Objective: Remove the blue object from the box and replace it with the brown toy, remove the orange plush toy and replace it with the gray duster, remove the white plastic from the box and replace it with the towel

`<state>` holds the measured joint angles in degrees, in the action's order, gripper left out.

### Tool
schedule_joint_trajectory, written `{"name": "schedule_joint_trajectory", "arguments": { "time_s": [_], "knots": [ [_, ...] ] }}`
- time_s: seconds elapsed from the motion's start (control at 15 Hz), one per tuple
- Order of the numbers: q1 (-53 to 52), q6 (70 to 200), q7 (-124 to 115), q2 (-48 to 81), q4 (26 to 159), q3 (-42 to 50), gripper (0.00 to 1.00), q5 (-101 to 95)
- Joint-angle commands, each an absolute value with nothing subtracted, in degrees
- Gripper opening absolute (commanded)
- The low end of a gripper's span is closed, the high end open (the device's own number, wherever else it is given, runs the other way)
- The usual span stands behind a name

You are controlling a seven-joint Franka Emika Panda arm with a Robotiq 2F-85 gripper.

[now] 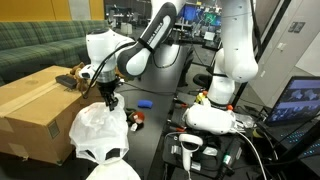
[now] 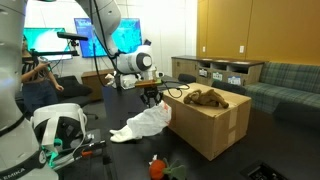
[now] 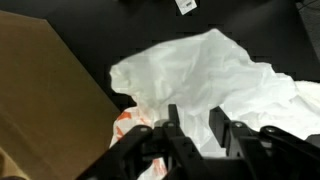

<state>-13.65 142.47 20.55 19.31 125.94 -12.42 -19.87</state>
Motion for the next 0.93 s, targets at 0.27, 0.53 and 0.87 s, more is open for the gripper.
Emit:
{"name": "schedule_joint_trajectory", "arguments": {
  "time_s": [0.27,0.53,0.87],
  "knots": [
    [-12.7,138.9,20.0,14.8,132.4,-12.1,0.99,-19.9],
    [-12.7,137.5,17.5,11.4,137.8,-11.8,1.00,-19.9],
    [-12.9,137.8,15.6,10.0,143.2,-12.0,1.00,-20.4]
  ]
}}
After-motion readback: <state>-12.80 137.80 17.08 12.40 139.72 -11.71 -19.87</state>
